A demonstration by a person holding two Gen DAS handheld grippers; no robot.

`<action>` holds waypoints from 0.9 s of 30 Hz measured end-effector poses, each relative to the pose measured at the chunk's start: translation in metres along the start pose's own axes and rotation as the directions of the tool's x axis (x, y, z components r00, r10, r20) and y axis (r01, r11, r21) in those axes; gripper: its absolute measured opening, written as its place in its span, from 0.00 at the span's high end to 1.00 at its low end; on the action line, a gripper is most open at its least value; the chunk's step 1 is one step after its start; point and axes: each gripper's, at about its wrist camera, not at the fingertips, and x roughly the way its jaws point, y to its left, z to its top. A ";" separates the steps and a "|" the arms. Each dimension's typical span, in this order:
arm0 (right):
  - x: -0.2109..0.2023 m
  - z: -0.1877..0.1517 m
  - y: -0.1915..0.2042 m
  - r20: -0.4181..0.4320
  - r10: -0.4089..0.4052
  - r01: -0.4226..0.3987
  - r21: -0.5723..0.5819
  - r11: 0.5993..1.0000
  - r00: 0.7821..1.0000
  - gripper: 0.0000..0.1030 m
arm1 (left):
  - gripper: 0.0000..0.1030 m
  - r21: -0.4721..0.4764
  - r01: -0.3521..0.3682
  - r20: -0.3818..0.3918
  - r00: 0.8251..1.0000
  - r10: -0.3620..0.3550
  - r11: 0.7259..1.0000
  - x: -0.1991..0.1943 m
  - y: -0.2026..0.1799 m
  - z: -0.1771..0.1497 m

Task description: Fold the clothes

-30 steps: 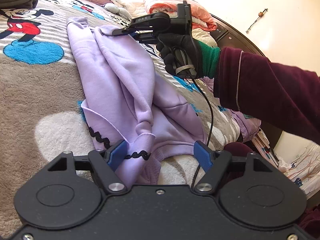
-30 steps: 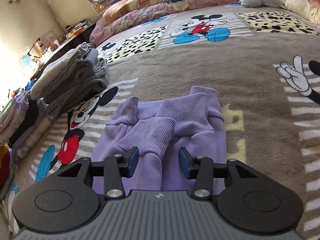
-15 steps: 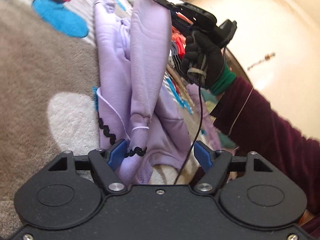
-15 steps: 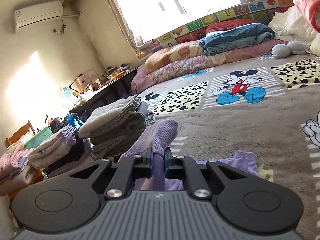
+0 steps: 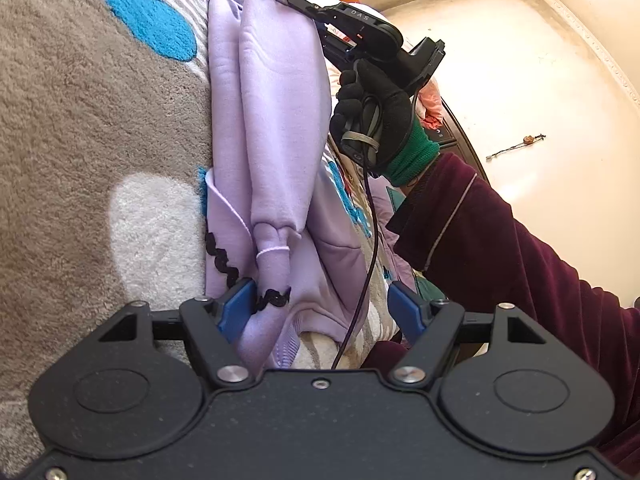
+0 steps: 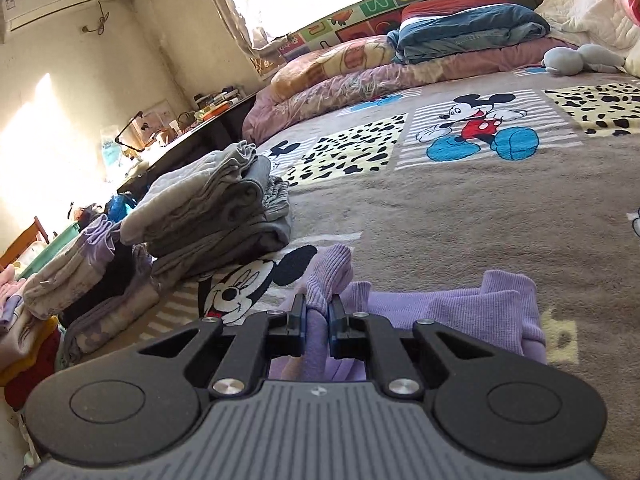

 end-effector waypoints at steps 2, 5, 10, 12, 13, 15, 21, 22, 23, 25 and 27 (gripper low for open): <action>0.003 -0.002 -0.002 0.003 0.010 -0.010 0.004 1.000 1.000 0.88 | 0.29 -0.002 0.001 -0.001 1.000 -0.001 1.000 0.000 0.001 0.000; 0.012 -0.008 -0.007 -0.016 -0.003 0.003 -0.002 1.000 1.000 0.88 | 0.29 -0.006 0.001 -0.001 1.000 -0.001 1.000 0.002 0.000 0.002; 0.032 -0.022 -0.007 -0.128 -0.164 0.152 -0.097 0.984 0.978 0.74 | 0.29 -0.004 -0.006 -0.002 1.000 0.006 1.000 0.005 -0.003 0.005; 0.023 -0.019 -0.003 -0.097 -0.173 0.164 -0.095 0.982 0.980 0.68 | 0.29 0.000 -0.011 -0.002 1.000 0.011 1.000 0.006 -0.006 0.008; 0.014 -0.016 0.001 -0.067 -0.178 0.170 -0.114 0.979 0.982 0.66 | 0.29 0.002 -0.013 -0.003 1.000 0.013 1.000 0.006 -0.006 0.008; -0.007 -0.011 0.012 -0.010 -0.174 0.170 -0.164 0.972 0.985 0.66 | 0.29 0.004 -0.015 -0.002 1.000 0.015 1.000 0.007 -0.007 0.009; -0.073 -0.042 0.066 0.015 -0.114 0.110 -0.408 0.906 0.993 0.66 | 0.28 0.004 -0.018 0.006 1.000 0.018 1.000 0.004 -0.006 0.008; -0.081 -0.055 0.077 -0.001 -0.099 0.088 -0.448 0.890 0.995 0.66 | 0.28 0.003 -0.018 0.009 1.000 0.018 1.000 0.004 -0.006 0.008; -0.085 -0.067 0.085 -0.024 -0.089 0.067 -0.470 0.880 0.996 0.66 | 0.28 0.001 -0.019 0.011 1.000 0.019 1.000 0.004 -0.007 0.007; -0.081 -0.093 0.089 -0.088 -0.133 0.070 -0.511 0.857 0.987 0.66 | 0.28 0.004 -0.024 0.015 1.000 0.024 1.000 0.004 -0.007 0.006; -0.061 -0.115 0.079 -0.166 -0.220 0.107 -0.511 0.853 0.961 0.66 | 0.28 0.010 -0.029 0.018 0.999 0.029 1.000 0.003 -0.008 0.005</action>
